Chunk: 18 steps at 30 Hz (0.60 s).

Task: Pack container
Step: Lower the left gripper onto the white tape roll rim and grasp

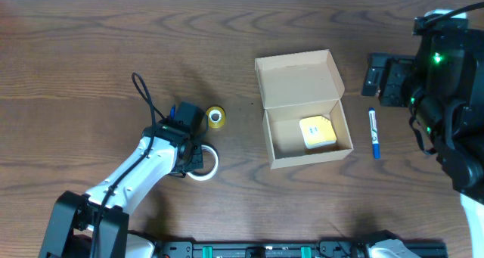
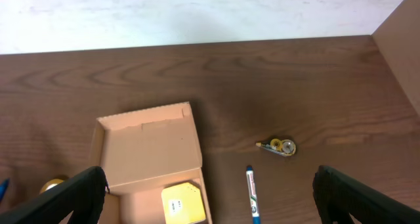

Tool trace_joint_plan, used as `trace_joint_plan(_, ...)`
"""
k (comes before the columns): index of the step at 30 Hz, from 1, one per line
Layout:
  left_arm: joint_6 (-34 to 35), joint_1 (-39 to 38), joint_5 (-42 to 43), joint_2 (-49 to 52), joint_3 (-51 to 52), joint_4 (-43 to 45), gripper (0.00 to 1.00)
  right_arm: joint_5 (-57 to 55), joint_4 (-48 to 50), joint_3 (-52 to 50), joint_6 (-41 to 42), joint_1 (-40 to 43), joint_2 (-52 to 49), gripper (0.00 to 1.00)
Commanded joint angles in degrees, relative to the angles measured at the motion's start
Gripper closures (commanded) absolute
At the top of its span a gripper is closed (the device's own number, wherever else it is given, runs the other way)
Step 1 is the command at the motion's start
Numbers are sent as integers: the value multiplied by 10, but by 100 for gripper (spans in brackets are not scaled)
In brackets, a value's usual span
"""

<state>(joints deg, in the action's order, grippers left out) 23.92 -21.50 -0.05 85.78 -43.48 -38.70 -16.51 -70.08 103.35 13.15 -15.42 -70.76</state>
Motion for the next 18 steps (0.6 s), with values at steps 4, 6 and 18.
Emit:
trace_joint_plan(4,6,-1,-4,4,1,0,78,-6,-2,9,-6,4,4,1)
trace_joint_plan(6,6,-1,-4,4,2,1,75,-6,-3,9,-6,4,5,1)
trace_joint_plan(18,19,-1,-10,4,3,7,71,-6,-2,9,-6,4,19,1)
